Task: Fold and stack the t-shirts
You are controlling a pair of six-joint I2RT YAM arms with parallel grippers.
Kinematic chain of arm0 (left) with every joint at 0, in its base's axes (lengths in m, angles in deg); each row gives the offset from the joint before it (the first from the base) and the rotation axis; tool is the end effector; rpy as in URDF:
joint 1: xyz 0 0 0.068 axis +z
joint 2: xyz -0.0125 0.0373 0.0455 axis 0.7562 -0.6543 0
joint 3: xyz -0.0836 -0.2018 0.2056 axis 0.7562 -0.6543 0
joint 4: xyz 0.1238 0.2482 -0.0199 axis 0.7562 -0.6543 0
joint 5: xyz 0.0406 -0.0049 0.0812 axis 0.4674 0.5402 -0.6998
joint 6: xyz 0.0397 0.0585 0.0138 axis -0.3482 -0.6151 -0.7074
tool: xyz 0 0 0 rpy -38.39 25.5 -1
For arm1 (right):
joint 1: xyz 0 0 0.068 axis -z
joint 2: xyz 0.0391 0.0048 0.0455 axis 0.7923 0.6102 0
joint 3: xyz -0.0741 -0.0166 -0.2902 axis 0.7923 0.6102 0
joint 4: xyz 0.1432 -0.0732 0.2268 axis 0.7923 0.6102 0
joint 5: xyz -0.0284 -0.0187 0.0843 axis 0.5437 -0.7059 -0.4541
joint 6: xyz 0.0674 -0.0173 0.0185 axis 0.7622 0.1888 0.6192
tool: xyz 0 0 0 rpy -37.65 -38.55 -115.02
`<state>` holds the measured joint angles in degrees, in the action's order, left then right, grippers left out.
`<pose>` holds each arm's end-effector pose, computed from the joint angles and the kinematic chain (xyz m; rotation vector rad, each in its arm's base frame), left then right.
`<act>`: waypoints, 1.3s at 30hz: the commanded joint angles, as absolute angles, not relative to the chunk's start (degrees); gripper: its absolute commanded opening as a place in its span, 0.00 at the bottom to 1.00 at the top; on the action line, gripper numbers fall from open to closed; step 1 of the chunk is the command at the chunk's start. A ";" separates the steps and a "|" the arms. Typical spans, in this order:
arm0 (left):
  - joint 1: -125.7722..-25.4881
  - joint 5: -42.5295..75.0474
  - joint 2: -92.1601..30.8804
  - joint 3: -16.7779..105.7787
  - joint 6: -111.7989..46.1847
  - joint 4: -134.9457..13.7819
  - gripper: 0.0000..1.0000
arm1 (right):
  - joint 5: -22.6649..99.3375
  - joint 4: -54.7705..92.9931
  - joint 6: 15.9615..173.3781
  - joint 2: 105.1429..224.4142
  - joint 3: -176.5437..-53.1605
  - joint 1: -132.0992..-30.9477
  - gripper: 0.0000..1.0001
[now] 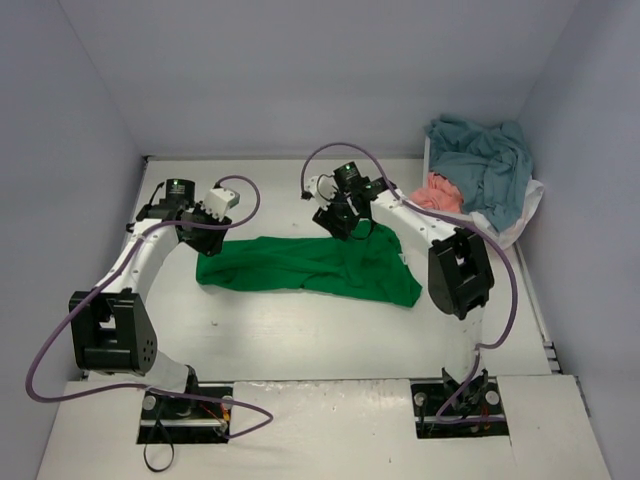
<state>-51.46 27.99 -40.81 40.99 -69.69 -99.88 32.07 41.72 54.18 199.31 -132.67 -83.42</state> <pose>0.3413 -0.0344 0.2802 0.7208 2.3460 -0.2653 0.4252 0.2724 0.2395 -1.3542 1.9187 0.2637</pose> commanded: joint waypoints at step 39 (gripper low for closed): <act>-52.12 28.04 -39.08 42.20 -70.84 -98.55 0.37 | 29.01 41.10 51.91 203.40 -130.71 -80.35 0.43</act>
<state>-51.70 27.48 -40.77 40.97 -69.75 -99.74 30.03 41.45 52.85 203.66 -131.05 -80.82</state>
